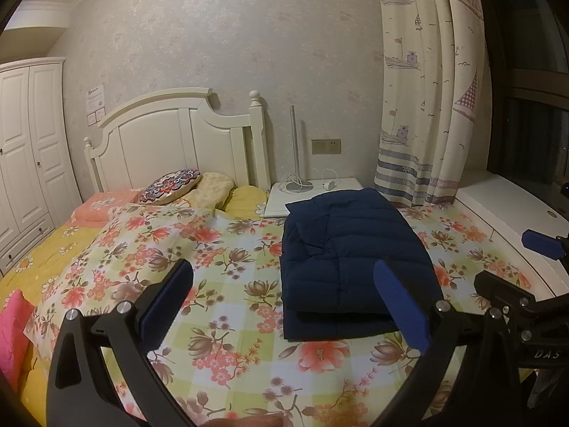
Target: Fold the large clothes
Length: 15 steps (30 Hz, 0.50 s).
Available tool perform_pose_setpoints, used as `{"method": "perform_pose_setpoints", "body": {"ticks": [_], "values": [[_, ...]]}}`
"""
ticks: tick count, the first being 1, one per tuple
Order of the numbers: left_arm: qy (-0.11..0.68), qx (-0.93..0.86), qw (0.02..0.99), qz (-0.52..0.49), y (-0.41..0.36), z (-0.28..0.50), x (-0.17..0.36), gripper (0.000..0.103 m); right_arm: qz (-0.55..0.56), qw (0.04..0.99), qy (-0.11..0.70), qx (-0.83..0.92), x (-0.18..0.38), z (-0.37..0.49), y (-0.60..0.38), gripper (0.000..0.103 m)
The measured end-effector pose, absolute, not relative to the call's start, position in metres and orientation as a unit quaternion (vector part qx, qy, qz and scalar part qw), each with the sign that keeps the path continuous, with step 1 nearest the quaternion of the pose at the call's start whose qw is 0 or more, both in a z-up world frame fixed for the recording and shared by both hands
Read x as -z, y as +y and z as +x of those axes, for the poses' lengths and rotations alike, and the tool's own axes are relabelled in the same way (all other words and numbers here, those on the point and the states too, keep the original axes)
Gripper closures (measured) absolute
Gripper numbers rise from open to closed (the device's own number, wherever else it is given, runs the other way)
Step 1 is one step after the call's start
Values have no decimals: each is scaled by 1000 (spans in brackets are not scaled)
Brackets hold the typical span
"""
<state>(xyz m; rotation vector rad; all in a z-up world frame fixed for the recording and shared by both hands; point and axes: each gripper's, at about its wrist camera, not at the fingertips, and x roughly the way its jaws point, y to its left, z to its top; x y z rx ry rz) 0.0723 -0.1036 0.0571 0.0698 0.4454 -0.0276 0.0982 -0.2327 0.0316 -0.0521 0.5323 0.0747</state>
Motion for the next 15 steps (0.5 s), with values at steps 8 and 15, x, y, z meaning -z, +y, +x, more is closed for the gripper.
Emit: {"method": "perform_pose_setpoints", "body": {"ticks": [8,15], "values": [[221,17,974,38,-103,70,-55,2,-26,963,264,-39,-31,99,-233,5],[224,24,973,40,-100,71,-53,2,-25,963,266,-41,-29,98,-232,5]]}}
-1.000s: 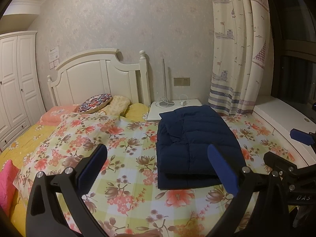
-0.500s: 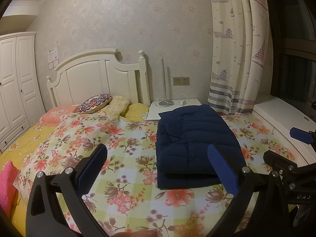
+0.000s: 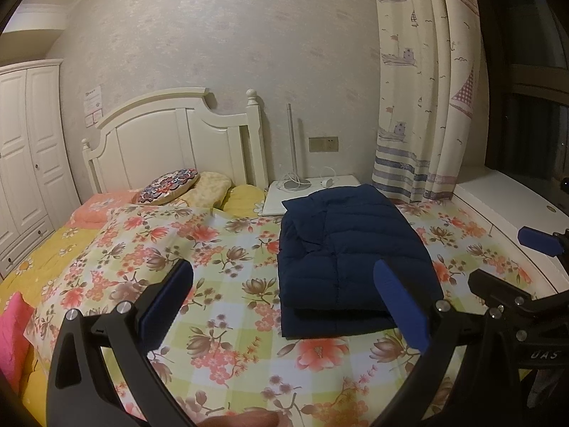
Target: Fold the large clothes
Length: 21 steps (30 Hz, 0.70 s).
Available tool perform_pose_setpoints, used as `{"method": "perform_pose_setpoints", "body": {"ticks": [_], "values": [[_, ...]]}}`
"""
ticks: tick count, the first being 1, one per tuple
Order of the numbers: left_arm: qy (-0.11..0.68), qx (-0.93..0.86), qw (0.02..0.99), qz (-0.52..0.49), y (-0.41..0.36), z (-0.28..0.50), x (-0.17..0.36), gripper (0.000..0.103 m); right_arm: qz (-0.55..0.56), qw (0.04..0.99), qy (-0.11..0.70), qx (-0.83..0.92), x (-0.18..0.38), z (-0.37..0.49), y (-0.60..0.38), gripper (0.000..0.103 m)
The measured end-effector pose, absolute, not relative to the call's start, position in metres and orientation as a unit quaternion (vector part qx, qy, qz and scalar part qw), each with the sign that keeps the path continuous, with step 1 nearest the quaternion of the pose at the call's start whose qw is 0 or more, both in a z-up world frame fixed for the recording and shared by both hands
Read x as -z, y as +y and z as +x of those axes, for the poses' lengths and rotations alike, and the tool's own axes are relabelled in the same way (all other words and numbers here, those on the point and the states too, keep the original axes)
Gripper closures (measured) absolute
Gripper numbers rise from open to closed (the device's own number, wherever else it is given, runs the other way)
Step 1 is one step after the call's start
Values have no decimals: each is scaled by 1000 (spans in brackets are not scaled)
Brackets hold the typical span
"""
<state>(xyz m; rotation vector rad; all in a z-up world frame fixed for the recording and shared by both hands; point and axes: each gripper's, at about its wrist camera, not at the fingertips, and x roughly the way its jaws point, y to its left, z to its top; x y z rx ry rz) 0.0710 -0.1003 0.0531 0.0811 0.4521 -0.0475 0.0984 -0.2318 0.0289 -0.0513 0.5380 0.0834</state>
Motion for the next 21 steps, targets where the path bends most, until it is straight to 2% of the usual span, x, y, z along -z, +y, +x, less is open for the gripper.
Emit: {"method": "perform_pose_setpoints", "body": {"ticks": [21], "values": [[238,37,970,43,-95,88,-32,2,-20,957,286,-40,-10,112,-232,5]]}}
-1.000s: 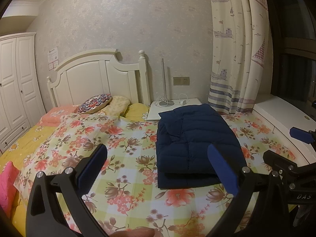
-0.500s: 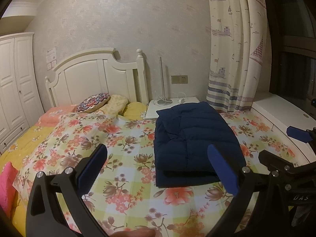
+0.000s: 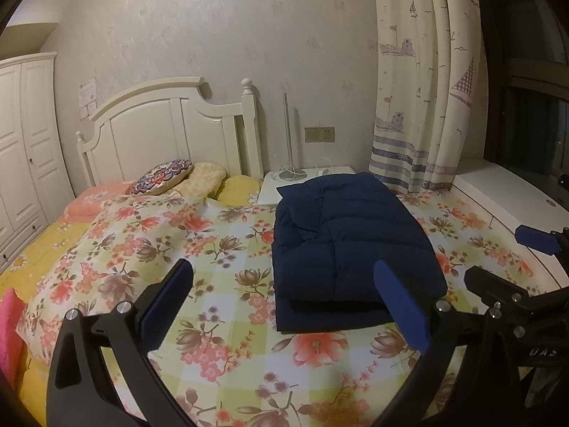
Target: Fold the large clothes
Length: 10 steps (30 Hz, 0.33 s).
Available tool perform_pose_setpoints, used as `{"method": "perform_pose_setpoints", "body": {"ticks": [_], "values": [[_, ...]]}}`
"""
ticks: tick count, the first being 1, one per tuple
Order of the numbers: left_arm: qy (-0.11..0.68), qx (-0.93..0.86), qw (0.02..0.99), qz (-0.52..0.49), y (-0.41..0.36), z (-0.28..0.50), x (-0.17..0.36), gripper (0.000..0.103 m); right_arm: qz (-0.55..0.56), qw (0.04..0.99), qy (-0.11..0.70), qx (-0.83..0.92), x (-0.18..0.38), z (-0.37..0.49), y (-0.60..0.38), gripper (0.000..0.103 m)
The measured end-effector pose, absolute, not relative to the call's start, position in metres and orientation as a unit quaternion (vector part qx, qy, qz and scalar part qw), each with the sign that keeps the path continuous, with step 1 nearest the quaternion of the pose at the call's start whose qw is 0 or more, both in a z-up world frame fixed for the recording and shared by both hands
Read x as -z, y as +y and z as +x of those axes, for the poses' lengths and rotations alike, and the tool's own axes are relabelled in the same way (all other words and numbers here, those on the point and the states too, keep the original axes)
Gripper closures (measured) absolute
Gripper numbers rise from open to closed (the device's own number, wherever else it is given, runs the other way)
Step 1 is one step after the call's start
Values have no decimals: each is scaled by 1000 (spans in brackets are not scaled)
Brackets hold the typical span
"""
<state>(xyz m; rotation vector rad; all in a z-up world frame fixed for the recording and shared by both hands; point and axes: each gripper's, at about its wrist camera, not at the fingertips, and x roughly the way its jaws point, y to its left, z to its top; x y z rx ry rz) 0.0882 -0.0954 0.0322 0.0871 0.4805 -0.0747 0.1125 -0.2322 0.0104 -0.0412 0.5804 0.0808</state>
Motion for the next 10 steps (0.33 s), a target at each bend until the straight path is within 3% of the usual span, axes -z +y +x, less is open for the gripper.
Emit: {"method": "perform_pose_setpoints", "body": {"ticks": [6,10], "values": [[305,62,950,23,-80,125,1,2,-11,955,295,-25,5,128,-243,5],[369,47,928,2,-25,174,30,2,-20,960,276,33,0,137,-290,5]]}}
